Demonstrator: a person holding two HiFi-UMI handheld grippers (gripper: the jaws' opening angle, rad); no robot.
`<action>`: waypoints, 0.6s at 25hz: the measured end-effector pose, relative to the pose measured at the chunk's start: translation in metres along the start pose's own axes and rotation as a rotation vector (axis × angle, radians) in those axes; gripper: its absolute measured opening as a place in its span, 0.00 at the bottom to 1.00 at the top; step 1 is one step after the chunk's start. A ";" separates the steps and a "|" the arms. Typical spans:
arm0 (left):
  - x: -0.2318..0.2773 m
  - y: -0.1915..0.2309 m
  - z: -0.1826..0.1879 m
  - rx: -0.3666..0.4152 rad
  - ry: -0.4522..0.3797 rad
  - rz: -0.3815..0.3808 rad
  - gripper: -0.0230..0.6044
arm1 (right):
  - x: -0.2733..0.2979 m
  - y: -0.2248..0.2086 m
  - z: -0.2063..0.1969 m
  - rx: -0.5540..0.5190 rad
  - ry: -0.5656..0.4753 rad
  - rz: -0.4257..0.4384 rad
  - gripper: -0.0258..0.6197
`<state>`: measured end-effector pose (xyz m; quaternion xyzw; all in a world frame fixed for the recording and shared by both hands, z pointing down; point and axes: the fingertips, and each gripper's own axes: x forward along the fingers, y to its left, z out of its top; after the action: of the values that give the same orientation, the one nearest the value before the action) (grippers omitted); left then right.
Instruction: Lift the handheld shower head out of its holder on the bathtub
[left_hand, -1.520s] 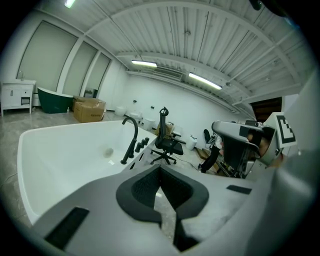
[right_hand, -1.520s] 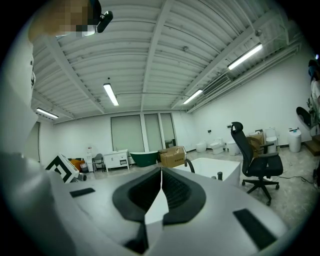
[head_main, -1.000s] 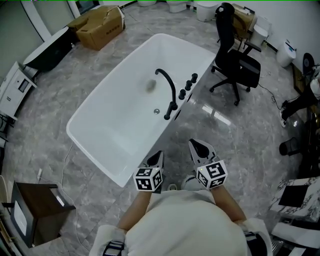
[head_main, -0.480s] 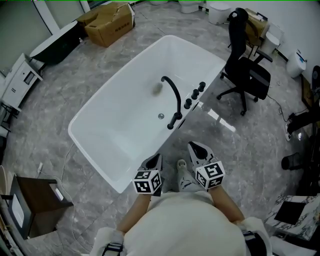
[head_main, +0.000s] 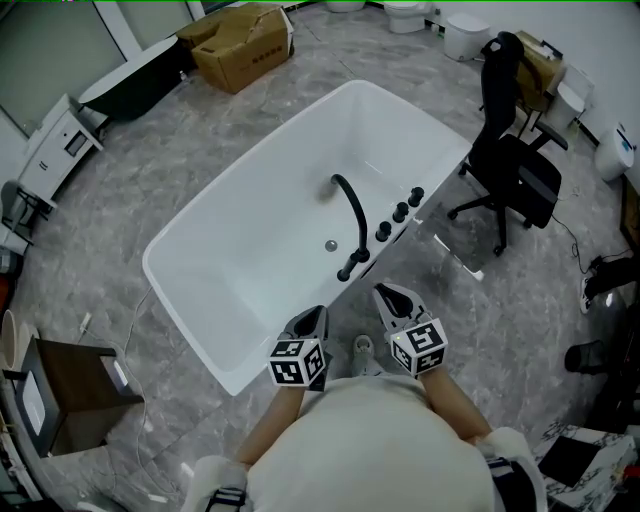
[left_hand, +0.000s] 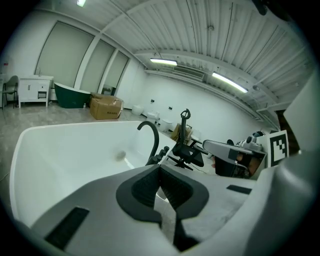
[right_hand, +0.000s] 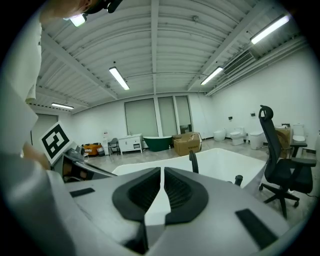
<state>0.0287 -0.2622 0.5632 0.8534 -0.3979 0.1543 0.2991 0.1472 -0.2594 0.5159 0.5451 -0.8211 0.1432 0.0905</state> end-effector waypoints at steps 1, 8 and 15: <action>0.004 0.001 0.002 -0.004 -0.002 0.008 0.07 | 0.005 -0.005 0.000 -0.003 0.005 0.011 0.07; 0.026 0.011 0.013 -0.056 -0.015 0.080 0.07 | 0.040 -0.036 -0.017 -0.009 0.061 0.070 0.08; 0.037 0.027 0.017 -0.098 -0.014 0.149 0.07 | 0.079 -0.050 -0.053 -0.038 0.164 0.162 0.16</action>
<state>0.0321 -0.3077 0.5790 0.8069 -0.4693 0.1504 0.3255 0.1618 -0.3287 0.5966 0.4616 -0.8548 0.1787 0.1559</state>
